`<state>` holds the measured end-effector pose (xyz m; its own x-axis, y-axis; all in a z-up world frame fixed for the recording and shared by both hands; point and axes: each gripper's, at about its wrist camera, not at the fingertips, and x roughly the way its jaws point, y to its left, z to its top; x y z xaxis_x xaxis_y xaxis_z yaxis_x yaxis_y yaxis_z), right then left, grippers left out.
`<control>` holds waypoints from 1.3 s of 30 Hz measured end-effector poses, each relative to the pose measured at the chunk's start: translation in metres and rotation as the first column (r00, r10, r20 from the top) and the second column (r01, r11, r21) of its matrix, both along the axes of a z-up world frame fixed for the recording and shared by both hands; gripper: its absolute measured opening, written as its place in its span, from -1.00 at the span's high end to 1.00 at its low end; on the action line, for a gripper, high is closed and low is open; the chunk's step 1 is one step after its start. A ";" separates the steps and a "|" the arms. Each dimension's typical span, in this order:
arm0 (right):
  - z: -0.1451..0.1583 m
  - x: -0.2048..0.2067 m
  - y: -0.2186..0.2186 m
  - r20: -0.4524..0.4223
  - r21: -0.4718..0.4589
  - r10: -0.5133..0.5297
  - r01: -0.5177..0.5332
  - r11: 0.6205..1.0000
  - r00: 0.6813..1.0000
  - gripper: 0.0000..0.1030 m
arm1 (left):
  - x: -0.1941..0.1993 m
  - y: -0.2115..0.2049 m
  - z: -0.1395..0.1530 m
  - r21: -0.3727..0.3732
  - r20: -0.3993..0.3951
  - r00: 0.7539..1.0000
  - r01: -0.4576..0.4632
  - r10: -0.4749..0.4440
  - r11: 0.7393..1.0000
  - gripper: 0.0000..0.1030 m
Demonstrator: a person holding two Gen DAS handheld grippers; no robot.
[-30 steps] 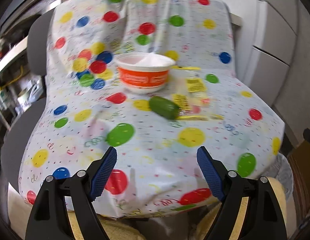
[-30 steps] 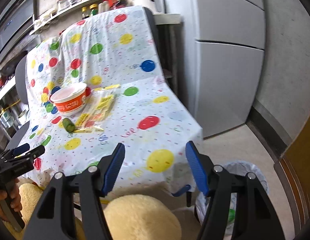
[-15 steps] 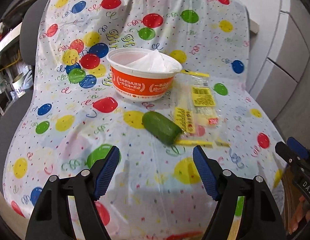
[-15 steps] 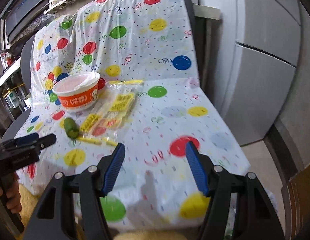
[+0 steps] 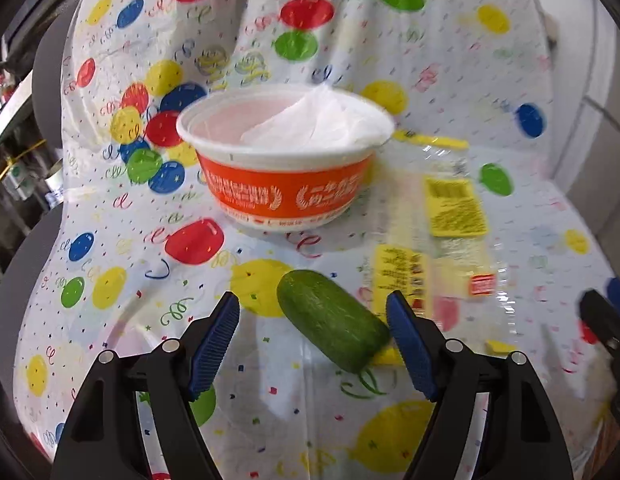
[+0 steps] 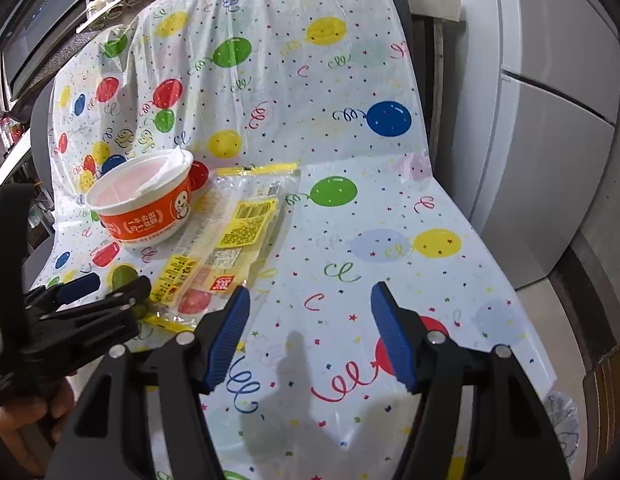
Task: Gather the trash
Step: 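Grasp the cucumber with the left tool while the right tool grasps the yellow-labelled wrapper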
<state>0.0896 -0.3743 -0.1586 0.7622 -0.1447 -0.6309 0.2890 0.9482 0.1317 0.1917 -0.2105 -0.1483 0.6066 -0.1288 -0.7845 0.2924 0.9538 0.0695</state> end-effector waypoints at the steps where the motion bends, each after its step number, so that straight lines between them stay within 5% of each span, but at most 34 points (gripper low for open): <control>1: -0.001 0.000 0.000 -0.005 0.002 0.000 0.000 1.000 1.000 -0.22 | 0.001 -0.001 -0.001 0.000 -0.009 1.000 -0.004 0.004 1.000 -0.48; 3: -0.003 0.000 0.001 -0.011 0.001 0.003 -0.003 1.000 1.000 -0.22 | -0.003 -0.003 0.001 0.018 0.007 1.000 -0.005 0.005 1.000 -0.45; 4: -0.003 0.000 0.002 -0.012 0.000 0.006 -0.006 1.000 1.000 -0.22 | -0.006 -0.003 0.004 0.016 0.013 1.000 0.013 -0.013 1.000 -0.27; 5: -0.002 0.000 0.002 -0.013 -0.001 0.009 -0.009 1.000 1.000 -0.22 | -0.009 -0.002 0.007 0.002 0.006 0.999 0.033 -0.033 0.999 -0.05; 13: -0.002 0.010 0.010 -0.024 0.047 0.052 -0.051 0.998 0.998 -0.17 | -0.018 0.035 0.035 -0.150 -0.031 0.993 0.109 -0.115 0.983 0.53; 15: -0.002 0.015 0.012 -0.028 0.067 0.058 -0.056 0.996 0.998 -0.15 | -0.019 0.046 0.041 -0.187 -0.035 0.992 0.113 -0.122 0.976 1.00; 31: -0.035 0.078 0.014 -0.098 0.213 0.058 -0.036 0.976 0.994 0.04 | -0.026 0.074 0.039 -0.185 -0.013 0.989 0.142 -0.147 0.972 0.93; 33: -0.034 0.084 0.015 -0.099 0.211 0.059 -0.037 0.977 0.993 0.09 | -0.023 0.073 0.039 -0.185 -0.017 0.990 0.137 -0.142 0.973 0.78; 35: -0.036 0.088 0.018 -0.102 0.194 0.062 -0.042 0.980 0.993 0.25 | -0.020 0.071 0.036 -0.168 -0.022 0.991 0.123 -0.129 0.978 0.25; 39: -0.034 0.092 0.020 -0.089 0.176 0.052 -0.036 0.984 0.995 0.82 | -0.022 0.069 0.036 -0.132 -0.009 0.993 0.112 -0.114 0.985 0.13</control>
